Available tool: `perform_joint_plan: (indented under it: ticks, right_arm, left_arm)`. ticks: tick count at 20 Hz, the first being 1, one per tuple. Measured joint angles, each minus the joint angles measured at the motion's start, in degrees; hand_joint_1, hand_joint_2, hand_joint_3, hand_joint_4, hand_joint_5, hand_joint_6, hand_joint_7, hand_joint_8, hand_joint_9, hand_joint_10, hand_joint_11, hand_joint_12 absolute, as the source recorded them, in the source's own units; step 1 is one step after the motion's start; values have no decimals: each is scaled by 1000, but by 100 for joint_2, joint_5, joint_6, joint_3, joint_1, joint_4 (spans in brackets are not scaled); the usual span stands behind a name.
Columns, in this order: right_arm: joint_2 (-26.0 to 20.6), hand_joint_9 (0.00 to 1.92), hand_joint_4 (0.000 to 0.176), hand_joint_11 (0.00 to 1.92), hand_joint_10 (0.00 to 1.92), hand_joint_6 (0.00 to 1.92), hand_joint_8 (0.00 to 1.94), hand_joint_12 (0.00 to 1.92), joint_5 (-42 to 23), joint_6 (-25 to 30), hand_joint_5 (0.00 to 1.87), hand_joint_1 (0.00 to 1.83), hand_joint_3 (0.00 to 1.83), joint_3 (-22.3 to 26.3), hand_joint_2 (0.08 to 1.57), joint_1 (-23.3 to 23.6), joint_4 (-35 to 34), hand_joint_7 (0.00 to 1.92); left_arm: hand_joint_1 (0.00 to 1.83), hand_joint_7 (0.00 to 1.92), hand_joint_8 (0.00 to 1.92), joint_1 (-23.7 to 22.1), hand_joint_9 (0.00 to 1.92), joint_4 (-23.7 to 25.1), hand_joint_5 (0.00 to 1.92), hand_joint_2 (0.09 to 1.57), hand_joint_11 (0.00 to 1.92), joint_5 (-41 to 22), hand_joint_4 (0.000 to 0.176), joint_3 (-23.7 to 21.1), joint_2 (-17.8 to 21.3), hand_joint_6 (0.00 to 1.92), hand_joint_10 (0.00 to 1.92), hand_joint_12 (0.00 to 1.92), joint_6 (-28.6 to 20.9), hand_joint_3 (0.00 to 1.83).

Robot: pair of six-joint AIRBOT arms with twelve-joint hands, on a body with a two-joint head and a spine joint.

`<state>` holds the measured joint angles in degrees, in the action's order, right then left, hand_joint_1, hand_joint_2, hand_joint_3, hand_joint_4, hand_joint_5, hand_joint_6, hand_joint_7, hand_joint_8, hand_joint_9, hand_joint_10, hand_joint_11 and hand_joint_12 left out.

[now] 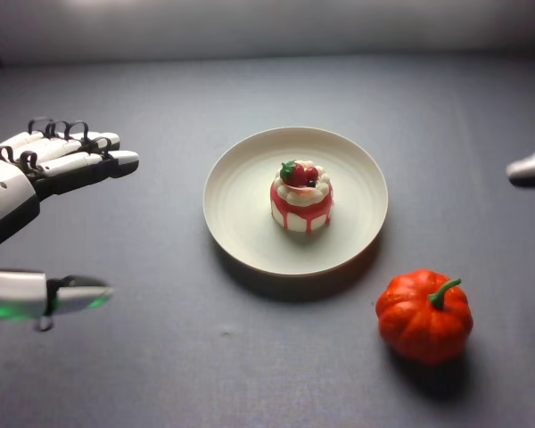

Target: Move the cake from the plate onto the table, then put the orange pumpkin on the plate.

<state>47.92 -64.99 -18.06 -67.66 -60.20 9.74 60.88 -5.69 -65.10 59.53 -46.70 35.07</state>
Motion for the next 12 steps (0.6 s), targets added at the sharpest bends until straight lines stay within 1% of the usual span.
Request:
perform_joint_plan:
  ticks: [1,3,4,5,6,7,8,9,10,11,12]
  right_arm:
    - [17,488,0,118,21,4,7,965,20,0,505,803,3,-9,1201,0,0,528]
    - [20,476,0,74,6,0,2,994,20,0,497,780,1,-9,1208,0,4,517]
    - [20,493,0,90,12,4,6,1010,17,0,504,789,0,-11,1206,0,2,529]
    - [20,501,0,105,7,1,2,977,17,0,502,752,0,-11,1208,0,2,533]
    - [20,495,0,94,2,1,0,964,17,0,503,766,0,-11,1210,0,2,530]
    - [20,500,0,99,4,2,2,964,17,0,507,767,0,-11,1210,0,4,534]
    - [20,493,0,92,0,0,0,957,17,2,501,759,0,-11,1205,0,4,524]
    - [20,493,0,92,0,0,0,957,20,2,501,759,0,-13,1205,0,4,524]
    - [20,494,0,92,1,0,0,957,17,7,499,761,0,-15,1207,2,24,524]
    - [20,497,0,96,2,0,0,959,15,20,496,758,0,-15,1205,7,48,522]
    - [22,506,0,105,5,1,4,962,20,24,500,741,0,-15,1201,17,68,533]
  left_arm:
    - [590,135,2,-2,120,9,297,1022,0,4,0,-2,0,2,6,481,2,2]
    - [604,130,1,0,122,22,299,1023,0,13,0,11,-31,1,1,498,2,1]
    - [613,123,0,0,118,42,295,1020,0,31,0,11,-31,0,0,492,0,0]
    - [594,128,1,0,127,37,282,1029,0,35,0,11,-31,0,3,519,0,2]
    - [605,142,3,0,146,28,274,1036,0,35,27,11,-31,0,6,578,0,2]
    - [623,143,1,-2,153,46,279,1033,0,39,33,35,-33,1,5,617,-9,0]
    - [688,102,1,-118,100,103,244,1028,0,142,66,103,-48,1,2,455,-26,0]
    - [688,102,1,-157,100,120,244,1028,0,151,66,160,-83,1,2,455,-33,0]
    - [676,90,1,-286,79,140,239,1021,0,212,80,232,-136,0,2,374,-39,0]
    - [633,100,2,-463,65,232,251,1019,0,348,85,343,-212,2,0,311,-48,0]
    - [630,124,4,-660,86,334,271,1007,0,463,110,450,-297,4,4,334,-105,0]
